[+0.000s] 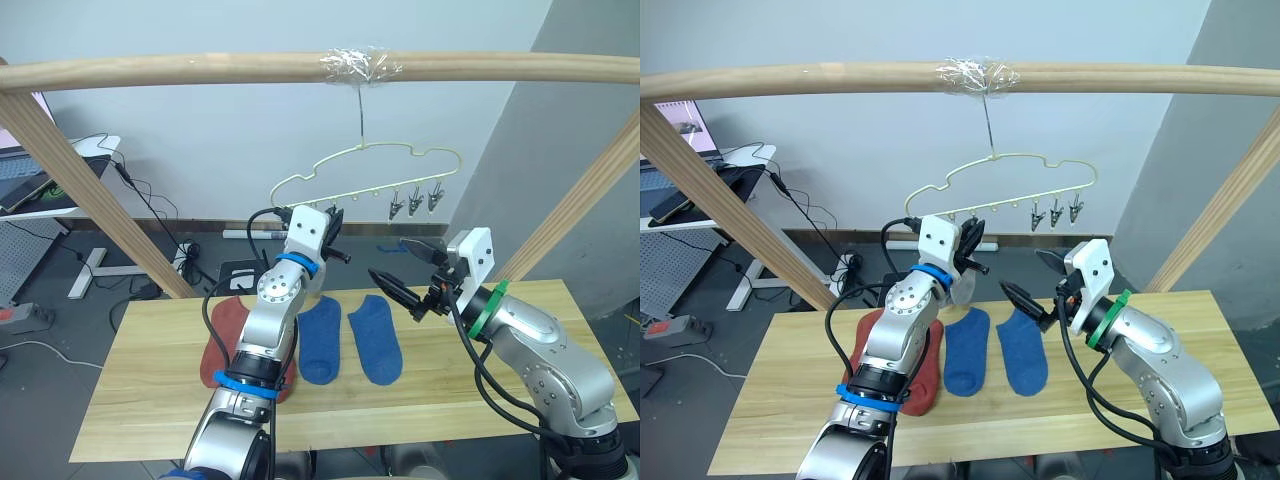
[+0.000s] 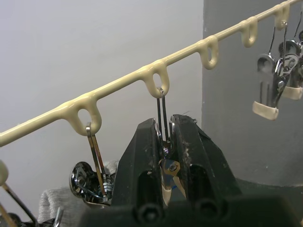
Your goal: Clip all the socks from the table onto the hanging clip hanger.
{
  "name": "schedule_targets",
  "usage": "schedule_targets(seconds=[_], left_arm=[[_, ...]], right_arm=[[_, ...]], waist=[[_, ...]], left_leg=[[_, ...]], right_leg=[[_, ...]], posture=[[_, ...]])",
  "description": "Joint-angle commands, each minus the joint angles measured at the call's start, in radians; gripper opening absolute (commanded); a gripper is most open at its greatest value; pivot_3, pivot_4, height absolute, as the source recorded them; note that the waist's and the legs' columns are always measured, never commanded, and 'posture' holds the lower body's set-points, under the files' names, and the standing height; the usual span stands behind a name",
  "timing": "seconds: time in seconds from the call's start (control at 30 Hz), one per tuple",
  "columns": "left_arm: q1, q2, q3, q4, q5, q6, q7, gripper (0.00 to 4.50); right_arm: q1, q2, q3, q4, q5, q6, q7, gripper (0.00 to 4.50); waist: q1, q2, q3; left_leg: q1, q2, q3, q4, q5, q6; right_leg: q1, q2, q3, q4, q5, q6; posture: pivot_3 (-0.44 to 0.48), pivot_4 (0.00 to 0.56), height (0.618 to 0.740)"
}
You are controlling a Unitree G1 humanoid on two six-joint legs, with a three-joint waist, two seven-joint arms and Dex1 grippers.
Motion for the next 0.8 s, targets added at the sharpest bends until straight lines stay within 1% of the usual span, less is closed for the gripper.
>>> schedule_targets(seconds=[0.03,0.2,0.47,0.57,0.63,0.7,0.73,0.8], left_arm=[[-0.020,-0.003,0.007,-0.028,-0.005,-0.019,-0.002,0.17],[-0.019,0.000,0.009,-0.030,-0.010,-0.014,-0.010,0.17],[-0.022,0.015,0.009,-0.043,-0.009,0.017,-0.025,0.17],[-0.022,-0.002,0.026,-0.083,-0.085,0.101,-0.058,0.17],[-0.021,-0.005,0.043,-0.132,-0.164,0.202,-0.092,0.17],[-0.026,0.017,0.071,-0.191,-0.266,0.347,-0.138,0.17],[-0.029,0.028,0.079,-0.209,-0.293,0.392,-0.152,0.17],[-0.043,0.075,0.122,-0.248,-0.392,0.527,-0.191,0.17]], right_arm=[[-0.004,0.008,0.002,-0.038,0.008,-0.021,0.000,4.50],[0.005,0.016,0.010,-0.030,0.001,-0.021,-0.006,4.50],[0.008,0.015,0.058,0.010,-0.074,-0.031,-0.017,4.50],[-0.007,-0.003,0.084,0.045,-0.135,-0.016,-0.040,4.50],[-0.016,-0.017,0.122,0.099,-0.201,-0.014,-0.057,4.50],[-0.037,0.015,0.157,0.196,-0.261,-0.033,-0.097,4.50],[-0.046,0.030,0.165,0.227,-0.277,-0.039,-0.109,4.50],[-0.088,0.049,0.250,0.347,-0.352,-0.080,-0.094,4.50]], waist=[[0.000,0.000,0.000],[0.000,0.000,0.000],[0.000,0.000,0.000],[-0.001,0.000,0.000],[-0.001,0.000,0.000],[-0.002,0.000,0.000],[-0.002,0.000,0.000],[-0.008,0.000,0.000]], left_leg=[[0.000,0.000,0.000,0.000,0.000,0.000],[0.000,0.000,0.000,0.000,0.000,0.000],[0.000,0.000,0.000,0.000,0.000,0.000],[0.000,0.000,0.000,0.000,0.000,0.000],[0.000,0.000,0.000,0.000,0.000,0.000],[0.000,0.000,0.000,0.000,0.000,0.000],[0.001,0.000,0.000,0.000,0.000,0.000],[0.001,0.000,0.000,0.000,0.000,0.000]], right_leg=[[0.000,0.000,0.000,0.000,0.000,0.000],[0.000,0.000,0.000,0.000,0.000,0.000],[0.000,0.000,0.000,0.001,0.000,0.000],[0.000,0.000,0.000,0.001,0.000,0.000],[0.000,0.000,0.000,0.001,0.000,0.000],[0.000,0.000,0.000,0.001,0.000,0.000],[0.000,0.000,0.000,0.001,0.000,0.000],[0.000,0.000,0.000,0.002,0.000,0.000]], posture=[[-0.140,0.122,0.740],[-0.133,0.126,0.740],[-0.127,0.123,0.740],[-0.130,0.126,0.740],[-0.129,0.126,0.740],[-0.124,0.125,0.740],[-0.115,0.127,0.740],[-0.108,0.128,0.740]])
